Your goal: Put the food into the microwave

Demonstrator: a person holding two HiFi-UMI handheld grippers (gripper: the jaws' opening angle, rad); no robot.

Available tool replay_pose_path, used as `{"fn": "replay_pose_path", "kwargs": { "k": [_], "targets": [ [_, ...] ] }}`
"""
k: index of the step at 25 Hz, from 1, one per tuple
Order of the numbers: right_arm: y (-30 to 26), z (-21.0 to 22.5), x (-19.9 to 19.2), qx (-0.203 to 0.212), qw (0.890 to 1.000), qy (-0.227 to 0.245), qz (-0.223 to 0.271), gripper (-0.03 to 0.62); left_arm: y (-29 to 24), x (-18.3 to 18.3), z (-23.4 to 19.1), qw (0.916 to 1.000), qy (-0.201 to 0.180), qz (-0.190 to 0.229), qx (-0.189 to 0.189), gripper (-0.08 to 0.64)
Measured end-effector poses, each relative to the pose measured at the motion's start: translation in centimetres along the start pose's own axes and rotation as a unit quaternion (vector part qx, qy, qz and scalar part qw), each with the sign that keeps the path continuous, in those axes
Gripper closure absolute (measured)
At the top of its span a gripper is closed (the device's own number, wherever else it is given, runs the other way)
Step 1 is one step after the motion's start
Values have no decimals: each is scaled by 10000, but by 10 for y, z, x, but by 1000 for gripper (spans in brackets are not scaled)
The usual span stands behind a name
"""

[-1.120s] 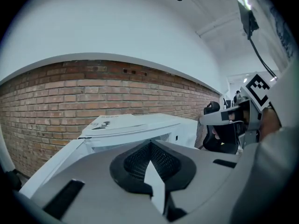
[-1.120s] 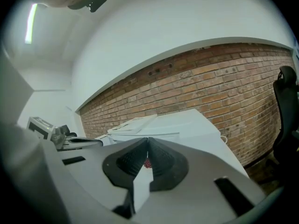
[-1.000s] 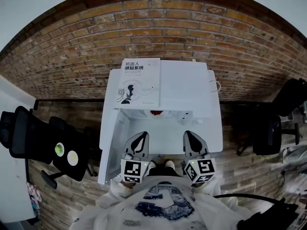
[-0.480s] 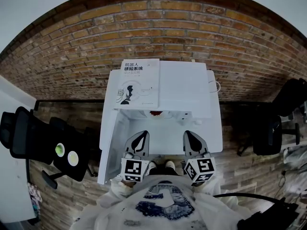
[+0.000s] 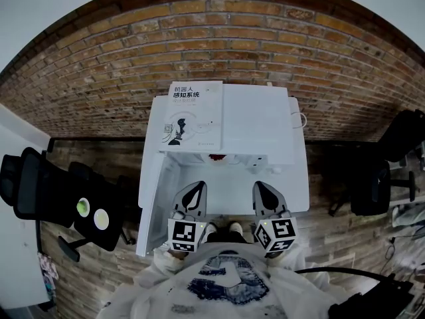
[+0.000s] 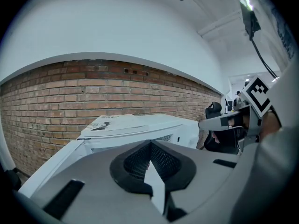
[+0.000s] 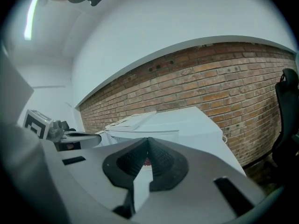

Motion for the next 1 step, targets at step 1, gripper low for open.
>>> {"fn": "replay_pose_path", "kwargs": {
  "k": [1],
  "targets": [
    [-1, 0, -1, -8, 10000, -5, -14, 580, 0, 0, 0, 10000, 1, 3, -6, 554]
  ]
}}
Point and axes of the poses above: the fingertips, and each gripper's own axes: y backward along the fingers, z to its right, x out of its top, the point moved 1 cm from there along y, backward along the fingers, and after that the axes turned 2 degrees about -y, right-handed, at the moved point
